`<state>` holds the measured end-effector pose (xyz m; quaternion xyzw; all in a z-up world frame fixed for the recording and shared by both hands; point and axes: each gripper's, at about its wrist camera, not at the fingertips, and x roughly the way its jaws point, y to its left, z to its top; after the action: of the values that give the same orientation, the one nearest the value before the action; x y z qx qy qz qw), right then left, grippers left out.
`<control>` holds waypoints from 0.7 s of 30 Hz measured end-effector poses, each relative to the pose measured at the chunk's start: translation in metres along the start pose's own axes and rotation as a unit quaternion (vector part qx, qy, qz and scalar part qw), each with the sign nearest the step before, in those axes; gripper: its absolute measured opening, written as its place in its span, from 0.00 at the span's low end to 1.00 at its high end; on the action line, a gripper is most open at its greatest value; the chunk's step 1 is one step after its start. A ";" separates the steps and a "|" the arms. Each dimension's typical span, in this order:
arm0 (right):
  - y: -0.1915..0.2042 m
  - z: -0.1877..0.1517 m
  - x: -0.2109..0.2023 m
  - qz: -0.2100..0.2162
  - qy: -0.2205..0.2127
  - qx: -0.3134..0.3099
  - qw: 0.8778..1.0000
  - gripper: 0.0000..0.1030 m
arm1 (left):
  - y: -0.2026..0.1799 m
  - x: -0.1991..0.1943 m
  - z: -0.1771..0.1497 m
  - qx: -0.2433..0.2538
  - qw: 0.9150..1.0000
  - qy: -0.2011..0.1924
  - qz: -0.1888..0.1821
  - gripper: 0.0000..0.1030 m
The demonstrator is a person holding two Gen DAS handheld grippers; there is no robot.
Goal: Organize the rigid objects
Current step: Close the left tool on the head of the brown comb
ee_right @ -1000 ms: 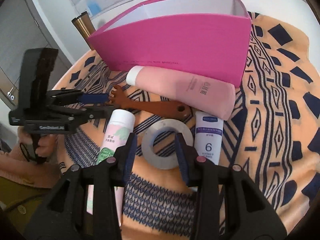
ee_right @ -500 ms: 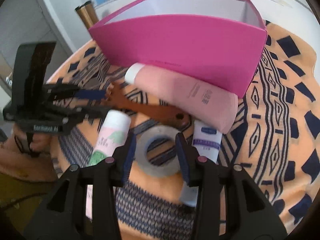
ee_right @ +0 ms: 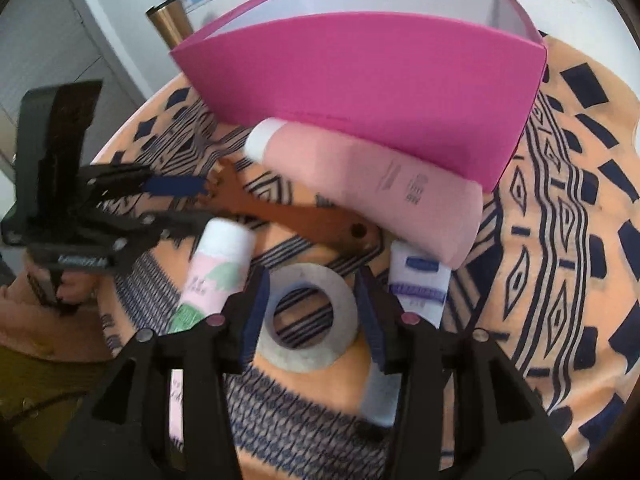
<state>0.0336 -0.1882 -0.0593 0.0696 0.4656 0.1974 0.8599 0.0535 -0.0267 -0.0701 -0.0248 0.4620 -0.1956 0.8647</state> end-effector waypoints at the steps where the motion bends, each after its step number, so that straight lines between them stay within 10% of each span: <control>1: -0.001 -0.002 -0.002 0.001 -0.001 0.002 1.000 0.46 | 0.000 0.000 0.000 0.001 1.000 0.000 0.000 0.51; 21: -0.020 0.009 0.006 0.010 -0.067 0.101 0.993 0.47 | -0.001 -0.001 0.001 -0.019 1.000 0.006 -0.011 0.50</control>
<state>0.0498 -0.2037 -0.0648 0.1738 0.4241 0.1528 0.8756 0.0537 -0.0271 -0.0689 -0.0457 0.4704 -0.1963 0.8592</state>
